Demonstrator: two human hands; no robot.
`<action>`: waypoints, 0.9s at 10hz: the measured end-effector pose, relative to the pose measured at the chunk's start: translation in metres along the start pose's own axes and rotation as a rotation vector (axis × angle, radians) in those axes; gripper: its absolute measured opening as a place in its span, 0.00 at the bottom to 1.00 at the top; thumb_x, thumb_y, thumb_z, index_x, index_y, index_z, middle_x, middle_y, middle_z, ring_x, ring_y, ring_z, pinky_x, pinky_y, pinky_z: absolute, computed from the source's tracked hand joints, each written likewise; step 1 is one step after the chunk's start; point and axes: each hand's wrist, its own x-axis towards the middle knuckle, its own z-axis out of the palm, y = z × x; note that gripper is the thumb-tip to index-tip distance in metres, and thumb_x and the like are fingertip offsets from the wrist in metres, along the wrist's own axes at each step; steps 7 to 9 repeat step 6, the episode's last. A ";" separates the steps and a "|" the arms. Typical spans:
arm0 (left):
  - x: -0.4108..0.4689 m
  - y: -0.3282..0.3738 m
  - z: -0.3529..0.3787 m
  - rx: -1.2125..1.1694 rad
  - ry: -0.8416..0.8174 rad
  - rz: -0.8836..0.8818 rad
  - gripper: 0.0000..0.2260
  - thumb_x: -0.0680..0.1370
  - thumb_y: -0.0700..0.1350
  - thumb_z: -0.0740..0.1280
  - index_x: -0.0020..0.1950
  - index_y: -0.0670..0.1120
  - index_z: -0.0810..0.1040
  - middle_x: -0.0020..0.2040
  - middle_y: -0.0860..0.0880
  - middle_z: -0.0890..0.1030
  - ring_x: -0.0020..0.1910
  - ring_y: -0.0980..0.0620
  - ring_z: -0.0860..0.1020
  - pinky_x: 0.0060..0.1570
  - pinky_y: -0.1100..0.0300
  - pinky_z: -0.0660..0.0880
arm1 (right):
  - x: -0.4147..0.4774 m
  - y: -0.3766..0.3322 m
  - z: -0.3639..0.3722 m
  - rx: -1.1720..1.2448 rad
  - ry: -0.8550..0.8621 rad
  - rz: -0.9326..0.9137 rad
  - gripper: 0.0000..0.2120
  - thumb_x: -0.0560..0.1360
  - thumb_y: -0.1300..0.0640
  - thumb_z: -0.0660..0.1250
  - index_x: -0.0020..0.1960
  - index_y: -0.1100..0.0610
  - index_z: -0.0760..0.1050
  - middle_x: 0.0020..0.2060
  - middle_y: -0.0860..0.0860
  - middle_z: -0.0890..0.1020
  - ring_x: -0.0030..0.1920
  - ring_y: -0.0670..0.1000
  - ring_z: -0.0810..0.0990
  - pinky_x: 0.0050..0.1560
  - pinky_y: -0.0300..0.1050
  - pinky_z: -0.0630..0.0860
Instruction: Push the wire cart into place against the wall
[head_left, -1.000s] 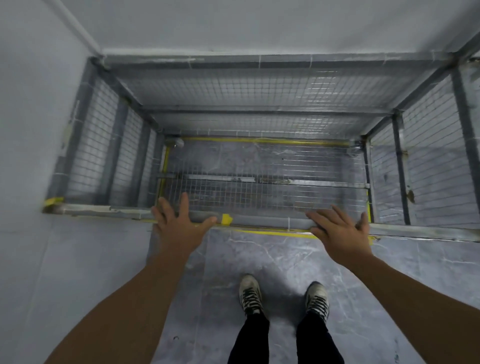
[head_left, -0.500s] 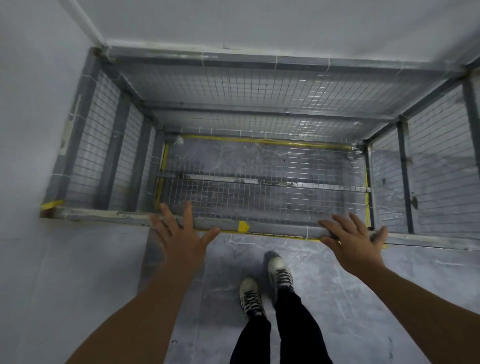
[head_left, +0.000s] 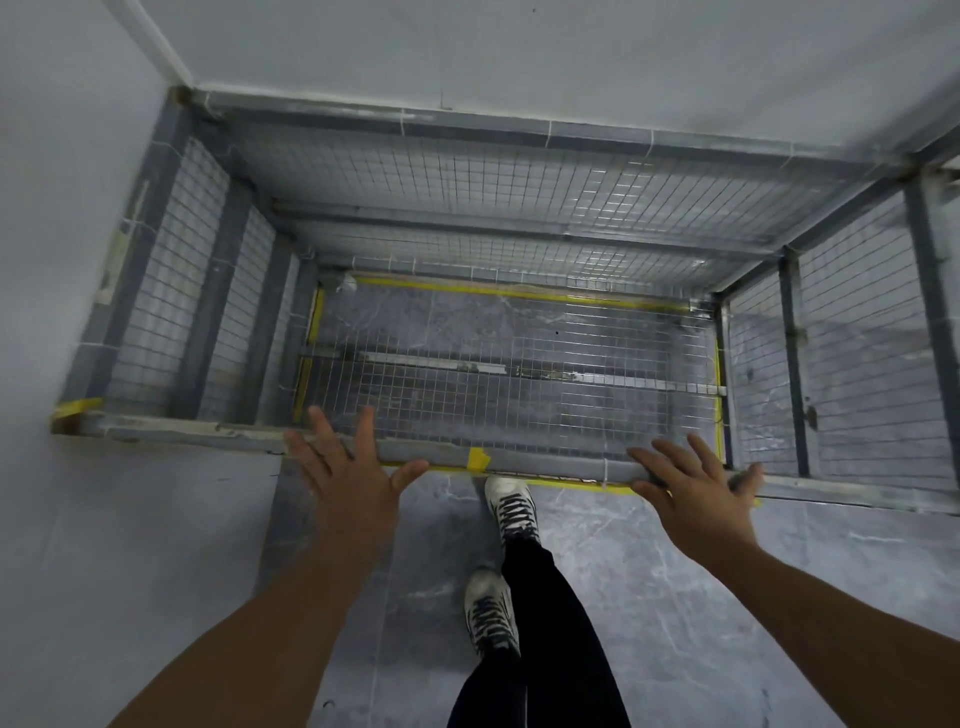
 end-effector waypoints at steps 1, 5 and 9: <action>-0.003 0.003 -0.005 0.016 -0.027 -0.017 0.51 0.62 0.82 0.42 0.79 0.57 0.51 0.79 0.39 0.37 0.75 0.32 0.33 0.68 0.27 0.50 | -0.001 0.000 -0.004 0.002 -0.029 0.006 0.24 0.78 0.31 0.41 0.70 0.31 0.62 0.73 0.40 0.67 0.78 0.53 0.54 0.67 0.77 0.43; -0.029 0.059 -0.047 0.141 -0.168 0.044 0.39 0.74 0.73 0.49 0.80 0.57 0.42 0.80 0.44 0.38 0.78 0.42 0.36 0.74 0.37 0.45 | 0.008 0.001 -0.051 0.118 -0.212 -0.030 0.26 0.78 0.32 0.51 0.74 0.37 0.59 0.75 0.43 0.62 0.77 0.51 0.52 0.69 0.74 0.48; -0.043 0.102 -0.050 0.072 -0.143 0.169 0.38 0.75 0.71 0.50 0.80 0.55 0.45 0.81 0.45 0.42 0.78 0.43 0.39 0.75 0.41 0.44 | 0.015 0.011 -0.070 0.095 -0.139 -0.142 0.27 0.78 0.34 0.52 0.74 0.40 0.60 0.75 0.46 0.63 0.77 0.52 0.54 0.71 0.72 0.49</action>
